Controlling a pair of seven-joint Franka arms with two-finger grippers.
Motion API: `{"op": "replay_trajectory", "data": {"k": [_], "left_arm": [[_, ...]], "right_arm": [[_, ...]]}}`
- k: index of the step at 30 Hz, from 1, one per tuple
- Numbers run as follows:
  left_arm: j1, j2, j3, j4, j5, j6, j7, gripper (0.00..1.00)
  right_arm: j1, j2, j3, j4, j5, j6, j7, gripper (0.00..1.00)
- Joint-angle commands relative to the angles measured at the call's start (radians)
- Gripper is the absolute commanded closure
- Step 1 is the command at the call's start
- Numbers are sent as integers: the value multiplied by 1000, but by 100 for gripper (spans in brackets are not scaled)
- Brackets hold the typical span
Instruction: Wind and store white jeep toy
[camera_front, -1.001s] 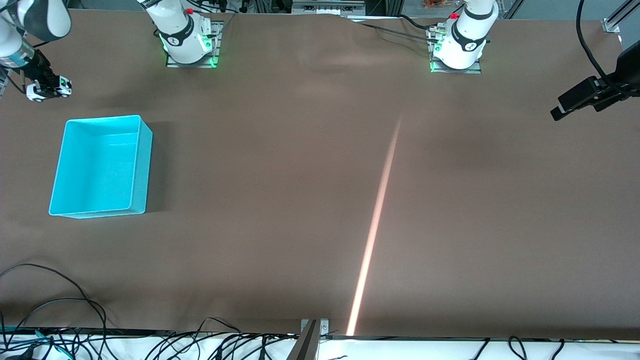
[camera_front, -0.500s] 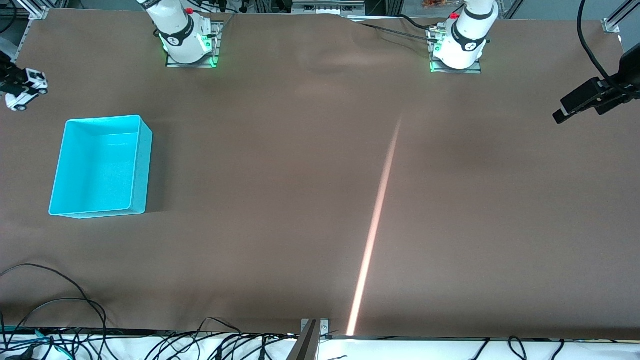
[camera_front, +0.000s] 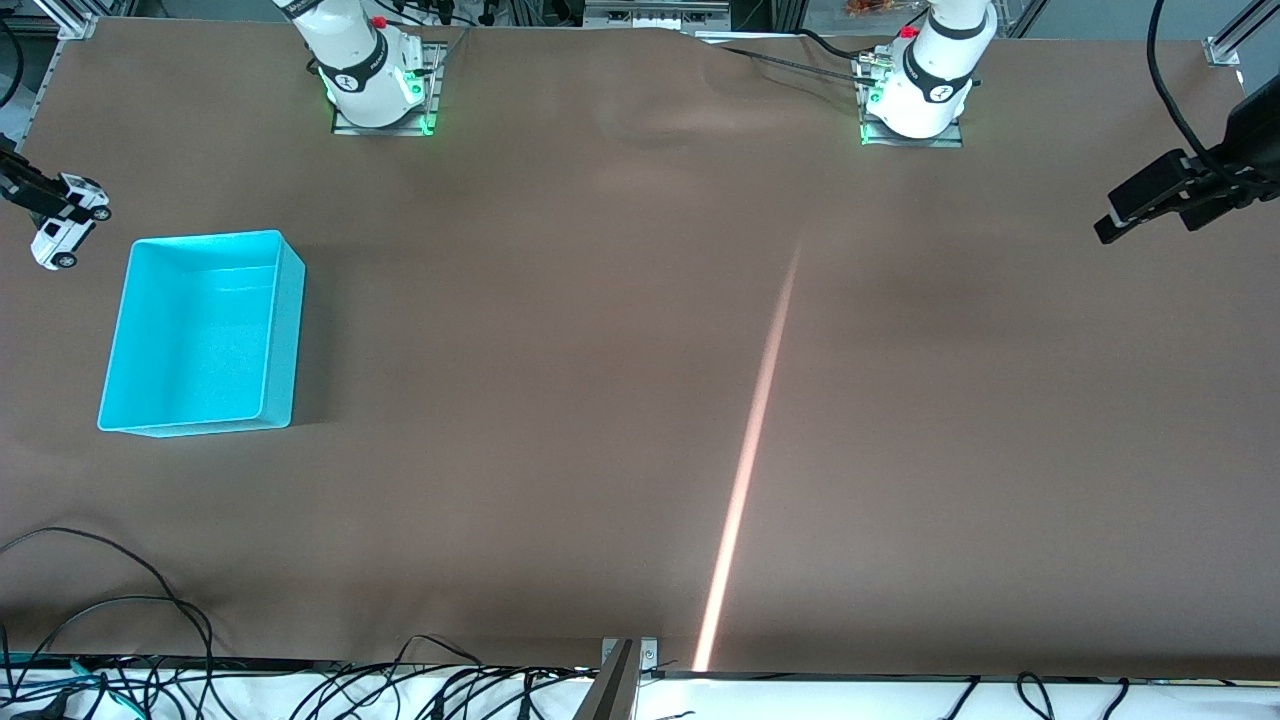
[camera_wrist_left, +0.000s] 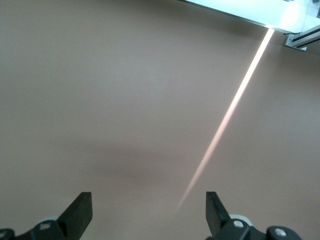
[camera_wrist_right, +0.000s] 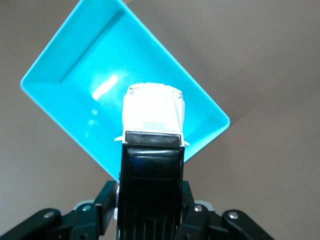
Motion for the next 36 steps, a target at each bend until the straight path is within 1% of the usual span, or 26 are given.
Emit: {"op": "replay_trajectory", "data": {"k": [1,3,4,7,10,14,15,16,20,22,27,31,36], "left_arm": [[14,-7,5,11,9,-10,30,0],[17,-5,5,11,6,-9,30,0],[18,-5,6,11,6,-9,30,0],[21,-5,5,11,11,-9,30,0],[21,-8,3,11,11,-13,32,0],[23,-20,9,6,6,-15,35,0],[18,-27,24,6,6,-18,41,0],[3,-31,60,6,5,-18,53,0],[-118,-59,193,-9,2,-19,101,0],[-138,-67,224,-20,-11,-21,105,0],[-135,-64,230,-25,-28,-22,104,0],[-132,-62,230,-45,-28,-21,107,0],[-118,-57,230,-42,-28,-10,107,0]], "right_arm": [[0,60,20,146,35,-96,-93,100],[-1,105,69,203,49,-90,-95,100],[-1,114,82,211,57,-84,-96,100],[-1,123,85,206,100,-47,-99,100],[2,125,92,191,94,-44,-156,100],[2,126,135,175,71,-25,-193,100],[2,126,144,163,57,-11,-193,100],[2,125,154,149,39,8,-199,100],[2,134,168,100,14,80,-259,100],[4,142,168,73,12,124,-279,100],[4,189,187,33,8,230,-293,100],[4,250,189,31,8,296,-297,100],[4,344,192,31,8,383,-322,100]]}}
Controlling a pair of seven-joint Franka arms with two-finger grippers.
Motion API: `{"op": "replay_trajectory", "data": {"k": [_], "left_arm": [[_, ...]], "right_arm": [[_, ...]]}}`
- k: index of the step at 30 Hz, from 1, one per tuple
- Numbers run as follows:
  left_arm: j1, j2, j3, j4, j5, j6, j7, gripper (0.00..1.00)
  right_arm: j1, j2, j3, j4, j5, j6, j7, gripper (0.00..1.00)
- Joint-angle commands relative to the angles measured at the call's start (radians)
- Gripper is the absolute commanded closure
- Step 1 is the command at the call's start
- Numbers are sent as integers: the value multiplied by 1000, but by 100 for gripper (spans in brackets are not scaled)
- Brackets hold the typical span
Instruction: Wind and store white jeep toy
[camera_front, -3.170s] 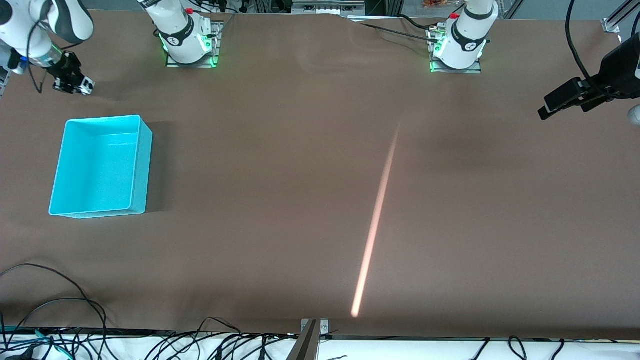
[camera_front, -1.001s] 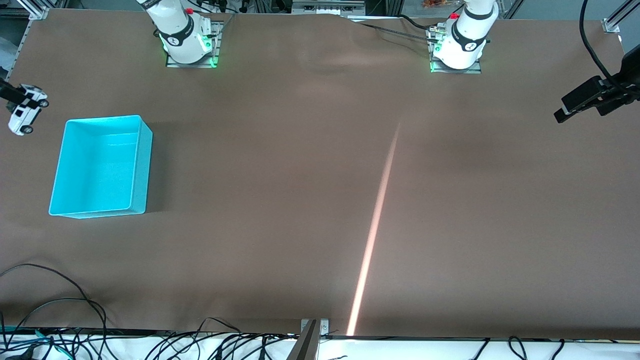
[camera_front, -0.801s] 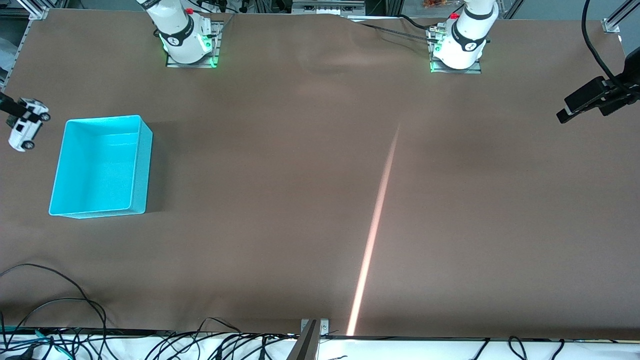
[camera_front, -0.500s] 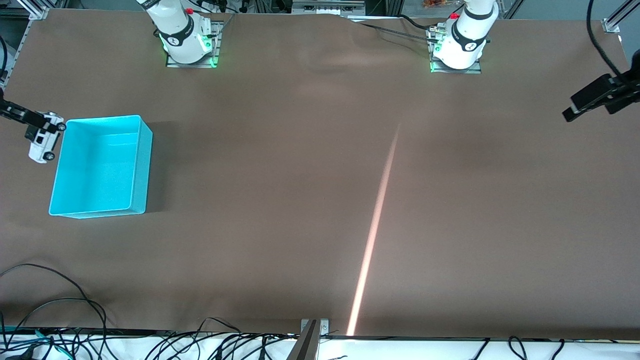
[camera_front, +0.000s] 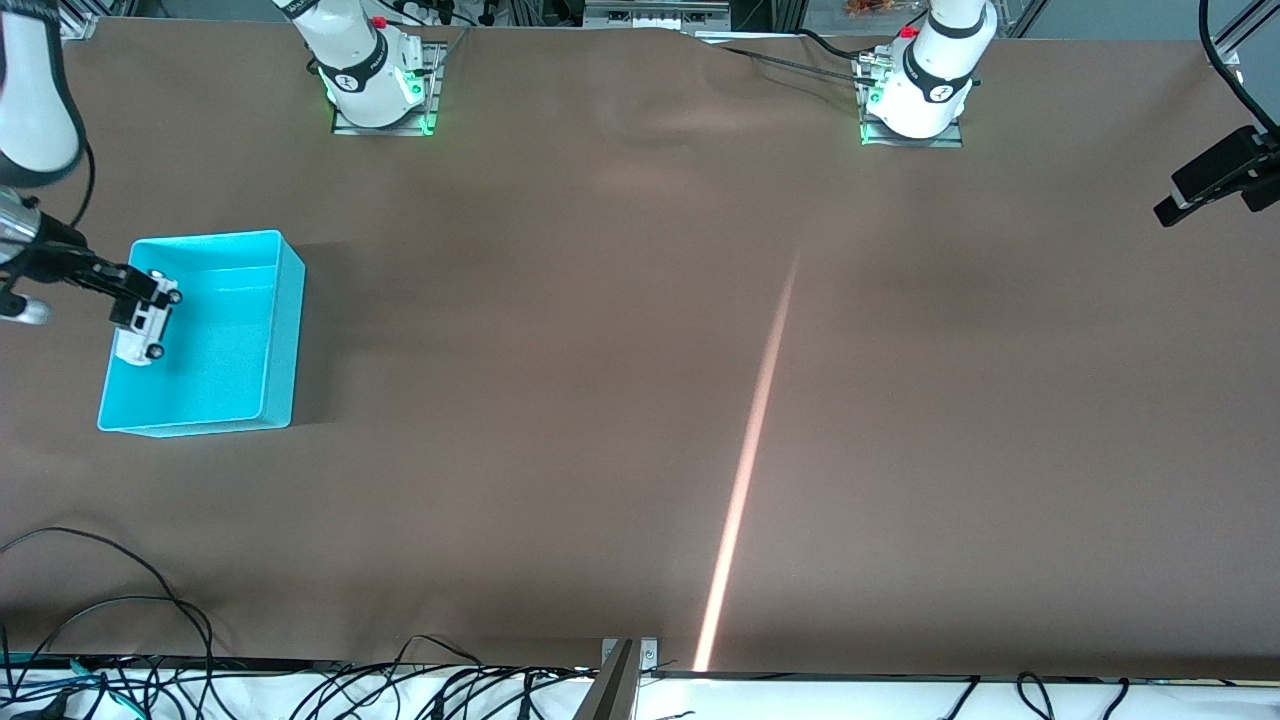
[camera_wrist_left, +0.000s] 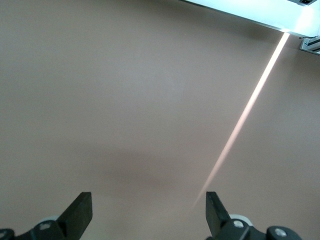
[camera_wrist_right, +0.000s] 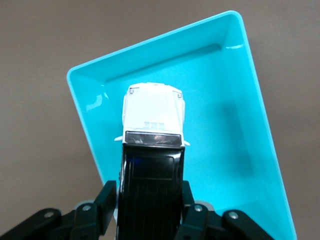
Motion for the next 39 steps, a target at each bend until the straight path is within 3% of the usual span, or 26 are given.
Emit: {"op": "replay_trajectory", "data": {"k": [1,12,15,21,34,39], "left_arm": [[4,-11,13,-17,-22,10,27,0],[7,-14,11,-26,-16,13,29,0],[6,10,8,-23,-20,70,17,0],[44,-25,25,-17,-20,44,46,0],[41,-36,-27,-17,-16,-14,44,0],[41,-36,-27,-21,-19,-16,44,0]], "right_arm": [[-3,100,5,9,-17,98,-36,100],[-5,190,10,-29,-14,181,-33,100],[-5,186,7,-70,-15,210,-34,100],[-3,172,1,-132,-18,242,-44,100],[-5,117,-93,-155,-29,179,-97,100],[-5,130,-99,-162,-29,179,-88,100]]}}
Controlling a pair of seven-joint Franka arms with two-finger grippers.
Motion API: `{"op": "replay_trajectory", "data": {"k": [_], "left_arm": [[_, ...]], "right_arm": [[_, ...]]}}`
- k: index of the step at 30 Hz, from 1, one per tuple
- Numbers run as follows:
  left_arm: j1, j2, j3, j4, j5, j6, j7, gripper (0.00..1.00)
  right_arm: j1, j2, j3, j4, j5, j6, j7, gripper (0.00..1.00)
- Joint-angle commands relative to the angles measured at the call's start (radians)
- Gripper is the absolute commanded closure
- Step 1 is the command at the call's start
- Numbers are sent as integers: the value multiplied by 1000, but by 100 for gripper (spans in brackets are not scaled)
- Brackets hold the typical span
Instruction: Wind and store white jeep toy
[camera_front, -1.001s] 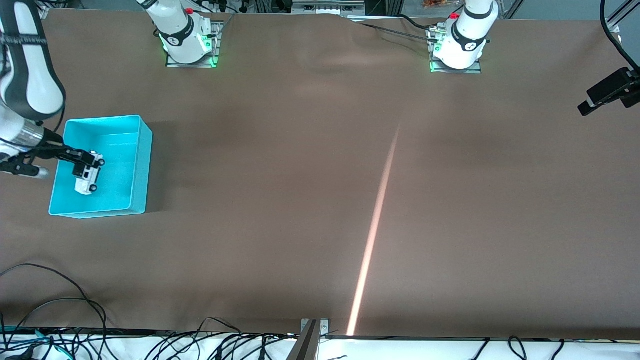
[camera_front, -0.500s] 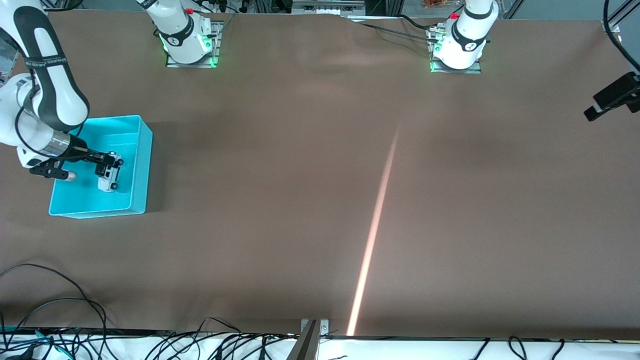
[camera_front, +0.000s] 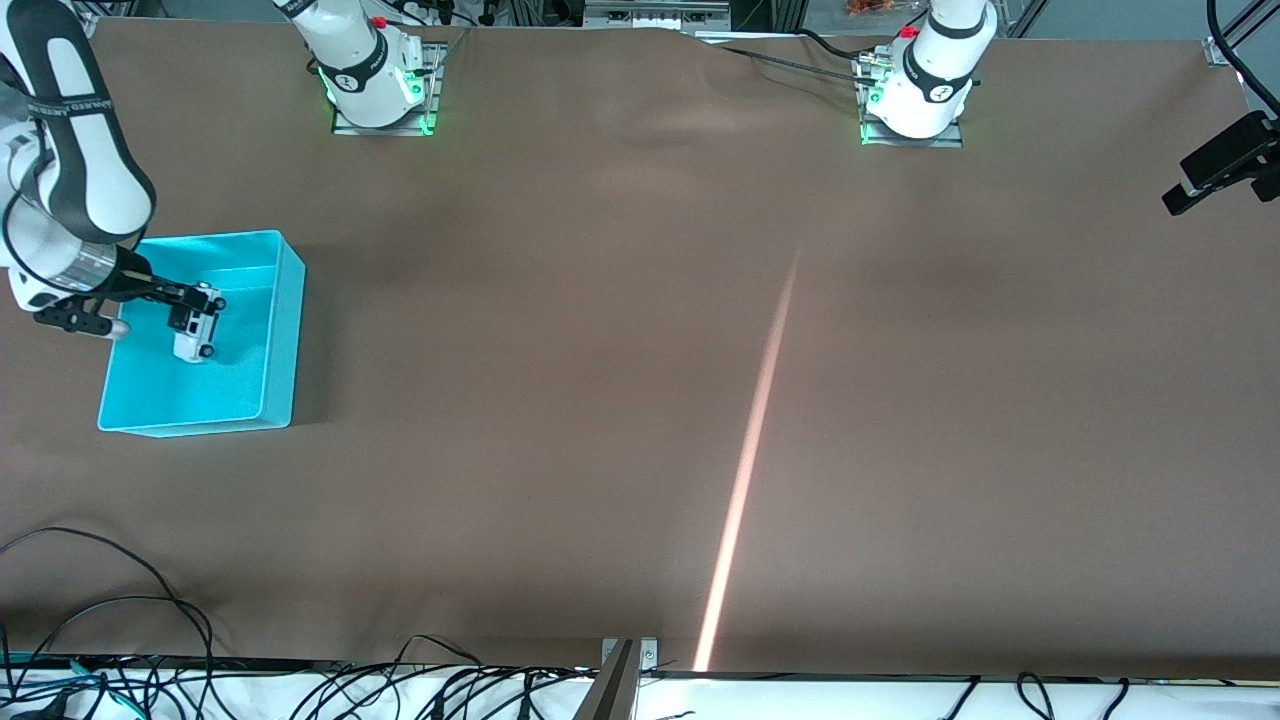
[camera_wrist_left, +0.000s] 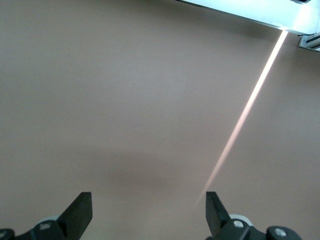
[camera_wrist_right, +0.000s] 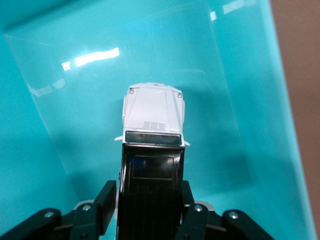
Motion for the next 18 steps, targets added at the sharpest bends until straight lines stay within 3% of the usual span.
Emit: {"op": "replay_trajectory", "data": {"k": [1,18], "left_arm": [[7,-10,-1,-9,-18,-11,15,0],[6,15,-1,-19,-21,-11,16,0]], "right_arm": [[0,-14,-9,-37,-16,-4,-4,100],[-5,79,-69,-34,-80,8,-7,100]]}}
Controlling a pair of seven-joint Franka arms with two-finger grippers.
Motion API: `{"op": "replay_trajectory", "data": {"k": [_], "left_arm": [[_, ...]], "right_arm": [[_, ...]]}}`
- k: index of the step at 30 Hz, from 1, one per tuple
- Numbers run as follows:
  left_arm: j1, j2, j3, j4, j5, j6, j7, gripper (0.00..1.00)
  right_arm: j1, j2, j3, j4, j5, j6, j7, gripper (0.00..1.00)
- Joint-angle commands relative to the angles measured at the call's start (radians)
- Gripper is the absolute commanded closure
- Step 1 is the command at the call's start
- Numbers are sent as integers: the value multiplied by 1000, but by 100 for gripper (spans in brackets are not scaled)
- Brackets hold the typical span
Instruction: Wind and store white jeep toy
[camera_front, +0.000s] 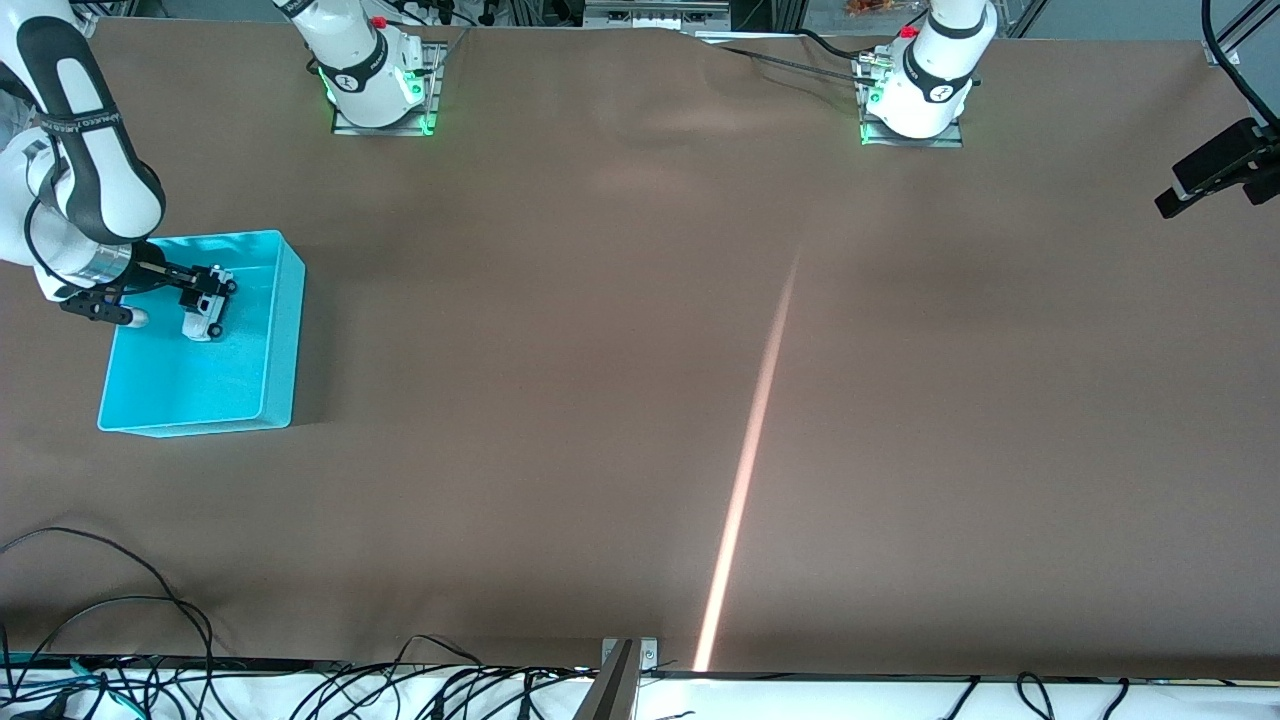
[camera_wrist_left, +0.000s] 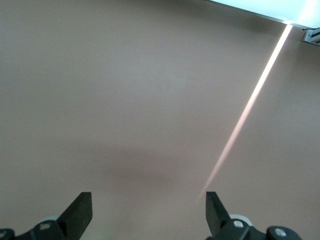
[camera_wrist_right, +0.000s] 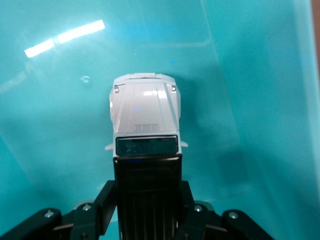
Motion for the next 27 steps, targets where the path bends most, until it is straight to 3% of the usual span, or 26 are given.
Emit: {"op": "replay_trajectory", "data": {"k": [1,2,3,5,6,14,27], "left_arm": [[4,10,-1,-7,-20,-7,16,0],[1,15,-1,-9,-20,-7,16,0],[-5,16,0,-11,-20,-8,16,0],[-20,19,6,-14,-20,-10,16,0],[-30,21,11,-17,-18,-10,16,0],[-129,21,101,-24,-19,-46,16,0],[-152,44,105,-15,-20,-4,16,0]], "right_arm": [[-6,11,-19,2,-30,6,-3,100],[-6,11,-22,3,-28,6,0,100],[-6,12,-26,5,-28,4,0,92],[-4,11,-29,5,-28,2,3,44],[-4,9,-29,5,-28,1,9,0],[0,-53,-10,9,-30,-11,142,0],[8,-159,41,166,-30,-215,146,0]]}}
